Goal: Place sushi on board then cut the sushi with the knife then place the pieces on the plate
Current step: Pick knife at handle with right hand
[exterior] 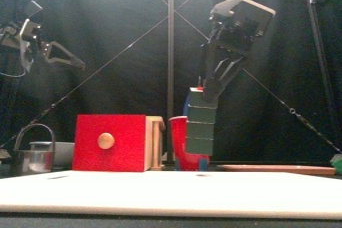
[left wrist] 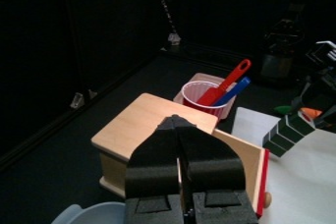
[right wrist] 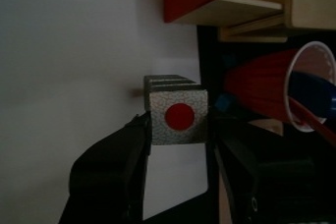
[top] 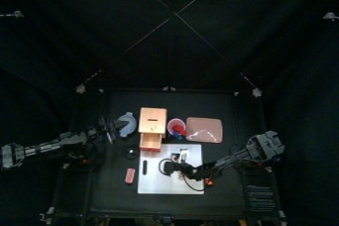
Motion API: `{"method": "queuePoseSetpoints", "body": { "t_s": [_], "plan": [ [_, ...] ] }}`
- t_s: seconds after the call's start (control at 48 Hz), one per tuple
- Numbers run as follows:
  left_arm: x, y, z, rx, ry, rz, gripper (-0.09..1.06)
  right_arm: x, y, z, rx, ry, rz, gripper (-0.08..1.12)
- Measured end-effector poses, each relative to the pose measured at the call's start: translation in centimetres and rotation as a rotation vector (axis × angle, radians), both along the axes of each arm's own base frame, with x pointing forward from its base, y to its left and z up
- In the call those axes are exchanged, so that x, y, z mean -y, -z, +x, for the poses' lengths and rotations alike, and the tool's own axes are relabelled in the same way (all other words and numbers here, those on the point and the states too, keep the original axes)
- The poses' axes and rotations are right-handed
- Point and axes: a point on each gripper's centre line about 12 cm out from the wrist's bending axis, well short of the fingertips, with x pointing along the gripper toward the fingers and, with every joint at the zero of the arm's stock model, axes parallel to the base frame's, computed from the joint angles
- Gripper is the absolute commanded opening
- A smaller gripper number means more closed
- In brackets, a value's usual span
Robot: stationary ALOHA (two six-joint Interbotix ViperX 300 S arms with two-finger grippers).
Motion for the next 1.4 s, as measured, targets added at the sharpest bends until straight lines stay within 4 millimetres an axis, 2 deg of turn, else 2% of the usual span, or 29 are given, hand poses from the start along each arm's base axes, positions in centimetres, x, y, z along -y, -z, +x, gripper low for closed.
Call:
{"method": "queuePoseSetpoints", "body": {
  "t_s": [0.083, 0.229, 0.417, 0.604, 0.708, 0.792, 0.917, 1.0, 1.188, 1.271, 1.396],
  "plan": [
    [0.0, 0.1, 0.0, -0.003, 0.002, -0.001, 0.04, 0.0, 0.6, 0.3, -0.022, 0.009, -0.019, 0.7],
    [0.1, 0.2, -0.1, -0.006, 0.002, -0.003, 0.04, -0.5, 1.3, 0.5, -0.036, 0.002, -0.026, 0.83],
    [0.1, 0.3, 0.0, -0.007, 0.002, -0.003, 0.04, -2.7, 2.0, 0.5, -0.046, -0.022, 0.038, 0.94],
    [0.0, 0.2, -0.1, -0.002, -0.001, -0.007, 0.04, -5.3, 2.9, 0.1, -0.065, -0.039, 0.131, 0.95],
    [0.0, 0.2, -0.1, 0.0, -0.005, -0.015, 0.04, -5.4, 2.9, 0.1, -0.062, -0.031, 0.133, 0.95],
    [0.0, 0.2, -0.1, 0.003, -0.007, -0.02, 0.04, -5.1, 2.0, -0.2, -0.041, -0.022, 0.139, 0.95],
    [0.0, 0.2, -0.1, 0.003, -0.005, -0.02, 0.04, -2.9, -1.1, -1.7, 0.059, 0.027, 0.169, 0.95],
    [0.0, 0.3, -0.1, 0.001, -0.005, -0.021, 0.04, 0.9, -2.9, -3.7, 0.129, 0.09, 0.208, 0.95],
    [-0.1, -0.5, 0.1, 0.017, -0.007, -0.007, 0.04, 8.7, -4.6, -8.3, 0.193, 0.218, 0.323, 0.95],
    [-0.3, -1.2, 0.2, 0.033, -0.011, 0.0, 0.04, 11.3, -5.9, -9.3, 0.174, 0.181, 0.304, 0.95],
    [-0.6, -1.4, 0.1, 0.042, -0.03, 0.005, 0.04, 14.6, -7.4, -9.3, 0.132, 0.128, 0.296, 0.95]
  ]
}}
